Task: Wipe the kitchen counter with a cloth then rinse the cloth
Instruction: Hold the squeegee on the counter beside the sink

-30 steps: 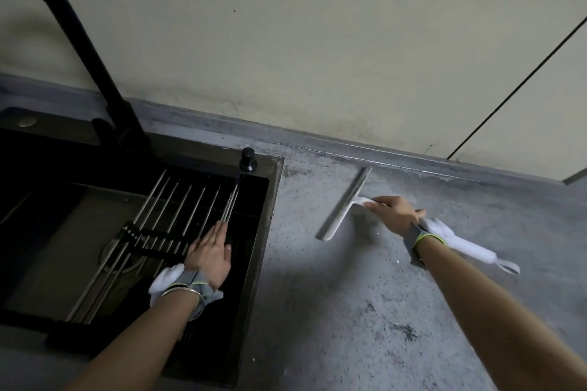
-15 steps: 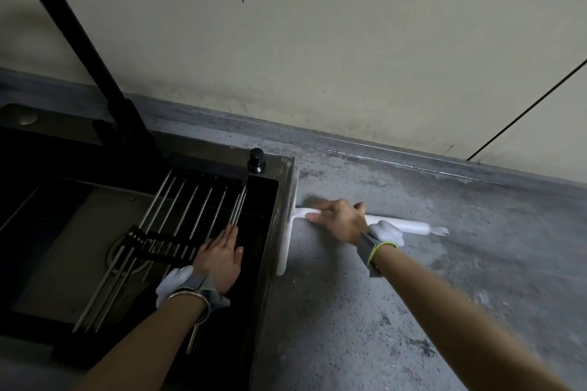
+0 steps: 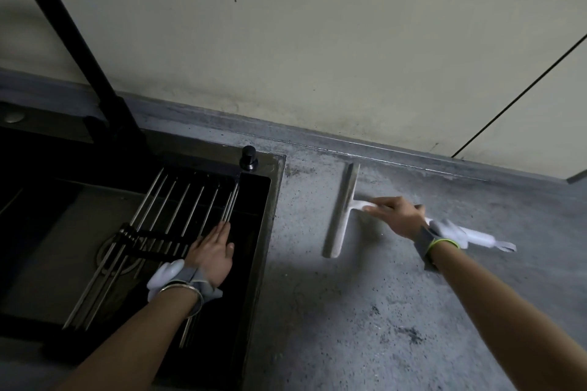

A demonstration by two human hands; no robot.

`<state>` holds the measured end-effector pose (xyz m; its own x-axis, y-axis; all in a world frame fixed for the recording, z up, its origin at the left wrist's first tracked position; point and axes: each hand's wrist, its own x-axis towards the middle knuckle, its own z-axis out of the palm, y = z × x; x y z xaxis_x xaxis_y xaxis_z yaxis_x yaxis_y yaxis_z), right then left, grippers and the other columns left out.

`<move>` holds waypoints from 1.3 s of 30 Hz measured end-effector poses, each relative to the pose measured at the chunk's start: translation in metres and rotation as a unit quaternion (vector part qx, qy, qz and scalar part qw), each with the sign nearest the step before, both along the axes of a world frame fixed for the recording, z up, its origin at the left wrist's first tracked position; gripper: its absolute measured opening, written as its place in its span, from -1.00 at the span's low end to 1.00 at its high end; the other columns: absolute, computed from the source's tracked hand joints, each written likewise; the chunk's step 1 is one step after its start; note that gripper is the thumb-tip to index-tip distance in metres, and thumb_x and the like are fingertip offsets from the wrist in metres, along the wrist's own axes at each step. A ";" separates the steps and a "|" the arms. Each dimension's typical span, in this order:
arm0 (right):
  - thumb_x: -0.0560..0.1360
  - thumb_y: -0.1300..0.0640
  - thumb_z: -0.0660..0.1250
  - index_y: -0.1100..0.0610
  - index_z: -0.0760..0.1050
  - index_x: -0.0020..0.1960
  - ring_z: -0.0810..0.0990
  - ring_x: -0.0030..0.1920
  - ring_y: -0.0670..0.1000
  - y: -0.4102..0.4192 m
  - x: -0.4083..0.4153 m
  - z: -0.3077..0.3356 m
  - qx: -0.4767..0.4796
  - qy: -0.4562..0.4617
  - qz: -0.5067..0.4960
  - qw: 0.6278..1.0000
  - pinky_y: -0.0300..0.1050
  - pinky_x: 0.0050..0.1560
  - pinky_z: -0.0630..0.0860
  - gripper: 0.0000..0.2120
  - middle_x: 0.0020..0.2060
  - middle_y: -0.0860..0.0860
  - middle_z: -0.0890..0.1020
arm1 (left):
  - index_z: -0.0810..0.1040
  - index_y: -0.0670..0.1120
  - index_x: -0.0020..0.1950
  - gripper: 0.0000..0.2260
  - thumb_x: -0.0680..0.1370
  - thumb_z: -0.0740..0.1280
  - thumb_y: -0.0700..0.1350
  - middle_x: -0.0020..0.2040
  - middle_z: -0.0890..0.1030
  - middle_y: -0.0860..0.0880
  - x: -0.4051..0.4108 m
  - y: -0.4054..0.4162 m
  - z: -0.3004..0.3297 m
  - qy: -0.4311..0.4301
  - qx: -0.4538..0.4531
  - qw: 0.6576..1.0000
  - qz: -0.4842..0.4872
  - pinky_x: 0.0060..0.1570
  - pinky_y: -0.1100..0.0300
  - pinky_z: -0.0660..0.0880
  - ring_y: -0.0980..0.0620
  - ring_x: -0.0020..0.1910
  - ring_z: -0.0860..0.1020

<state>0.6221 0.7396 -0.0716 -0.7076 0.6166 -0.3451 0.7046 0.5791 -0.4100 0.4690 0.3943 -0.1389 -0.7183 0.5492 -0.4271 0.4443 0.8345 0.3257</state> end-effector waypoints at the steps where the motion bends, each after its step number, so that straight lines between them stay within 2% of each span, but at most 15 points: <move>1: 0.43 -0.34 0.21 -0.25 0.54 0.05 0.48 0.14 0.02 -0.002 0.007 0.002 -0.002 -0.006 0.012 1.000 0.03 0.17 0.06 -0.70 -0.10 -0.14 0.66 | -0.11 -0.05 0.57 -0.52 0.67 -0.06 -0.04 0.57 -0.07 0.05 0.001 0.000 0.000 -0.006 0.003 1.000 0.004 0.49 0.16 -0.06 0.14 0.54 -0.04; 3: 0.46 -0.29 0.21 -0.22 0.54 0.02 0.48 0.08 -0.02 -0.011 0.017 0.004 0.002 -0.017 0.048 0.999 -0.03 0.04 0.07 -0.74 -0.14 -0.16 0.63 | -0.12 -0.04 0.57 -0.52 0.67 -0.06 -0.04 0.57 -0.07 0.06 0.003 0.000 0.001 -0.012 0.009 1.000 0.018 0.48 0.16 -0.05 0.14 0.54 -0.04; 10: 0.50 -0.24 0.19 -0.13 0.50 0.21 0.45 0.18 -0.06 -0.063 0.027 -0.001 0.031 -0.002 0.130 0.991 -0.09 0.04 0.03 -0.64 0.18 -0.16 0.56 | -0.04 -0.06 0.56 -0.54 0.67 -0.03 -0.07 0.57 -0.03 0.03 0.028 -0.008 -0.001 0.029 0.091 0.992 0.080 0.49 0.11 0.04 0.08 0.54 0.01; 19: 0.52 -0.27 0.12 -0.14 0.49 0.23 0.49 0.15 -0.02 -0.134 0.018 -0.021 0.016 0.013 0.182 0.983 -0.03 0.13 0.05 -0.61 0.15 -0.11 0.60 | 0.03 0.00 0.56 -0.55 0.66 0.00 -0.07 0.56 0.00 0.10 0.060 -0.026 -0.003 0.066 0.123 0.983 0.121 0.45 0.11 0.02 0.11 0.53 0.02; 21: 0.50 -0.30 0.10 -0.16 0.48 0.23 0.48 0.13 -0.01 -0.143 0.018 -0.023 0.021 0.019 0.189 0.981 -0.05 0.06 0.06 -0.59 0.14 -0.11 0.60 | 0.04 -0.01 0.55 -0.56 0.66 0.00 -0.07 0.56 0.02 0.10 0.063 -0.029 -0.003 0.069 0.122 0.982 0.124 0.45 0.11 0.00 0.11 0.53 0.03; 24: 0.49 -0.31 0.11 -0.18 0.48 0.23 0.47 0.12 -0.03 -0.145 0.027 -0.020 0.015 0.047 0.177 0.983 -0.08 -0.02 0.04 -0.59 0.15 -0.15 0.58 | 0.07 0.00 0.55 -0.56 0.66 0.00 -0.07 0.56 0.06 0.11 0.066 -0.035 -0.002 0.071 0.124 0.982 0.123 0.45 0.12 0.01 0.11 0.52 0.07; 27: 0.45 -0.34 0.10 -0.20 0.50 0.19 0.46 0.13 -0.05 -0.128 0.045 -0.012 0.008 0.057 0.131 0.990 -0.08 0.02 0.04 -0.56 0.12 -0.17 0.56 | 0.10 0.00 0.54 -0.57 0.66 0.01 -0.07 0.54 0.12 0.10 0.070 -0.042 -0.002 0.073 0.131 0.982 0.113 0.44 0.14 0.03 0.12 0.51 0.12; 31: 0.40 -0.34 0.08 -0.35 0.45 0.09 0.44 0.24 -0.06 -0.095 0.085 0.001 0.000 0.049 0.082 0.995 -0.12 0.03 -0.03 -0.67 0.21 -0.21 0.53 | 0.13 0.01 0.53 -0.58 0.66 0.01 -0.08 0.53 0.17 0.11 0.078 -0.051 -0.003 0.085 0.137 0.982 0.095 0.43 0.18 0.04 0.13 0.50 0.15; 34: 0.40 -0.33 0.11 -0.35 0.46 0.09 0.41 0.29 -0.07 -0.080 0.115 0.004 -0.009 0.037 0.050 0.998 -0.07 0.16 -0.02 -0.68 0.23 -0.21 0.52 | 0.10 0.00 0.54 -0.58 0.66 0.00 -0.08 0.55 0.11 0.10 0.080 -0.052 -0.003 0.076 0.127 0.985 0.085 0.44 0.18 0.02 0.14 0.51 0.12; 36: 0.43 -0.33 0.11 -0.28 0.48 0.17 0.41 0.30 -0.07 -0.081 0.125 0.002 0.009 0.009 0.053 0.999 -0.07 0.13 0.02 -0.62 0.24 -0.21 0.53 | 0.08 -0.01 0.55 -0.57 0.66 -0.01 -0.07 0.56 0.05 0.10 0.080 -0.050 -0.002 0.072 0.114 0.988 0.081 0.44 0.17 0.01 0.14 0.52 0.09; 39: 0.49 -0.27 0.16 -0.18 0.50 0.22 0.42 0.26 -0.06 -0.094 0.126 -0.003 0.036 -0.009 0.067 0.997 -0.07 0.13 0.02 -0.62 0.24 -0.17 0.53 | 0.06 -0.02 0.55 -0.57 0.67 -0.03 -0.05 0.57 0.00 0.08 0.079 -0.049 0.002 0.070 0.091 0.991 0.069 0.44 0.18 0.02 0.13 0.53 0.06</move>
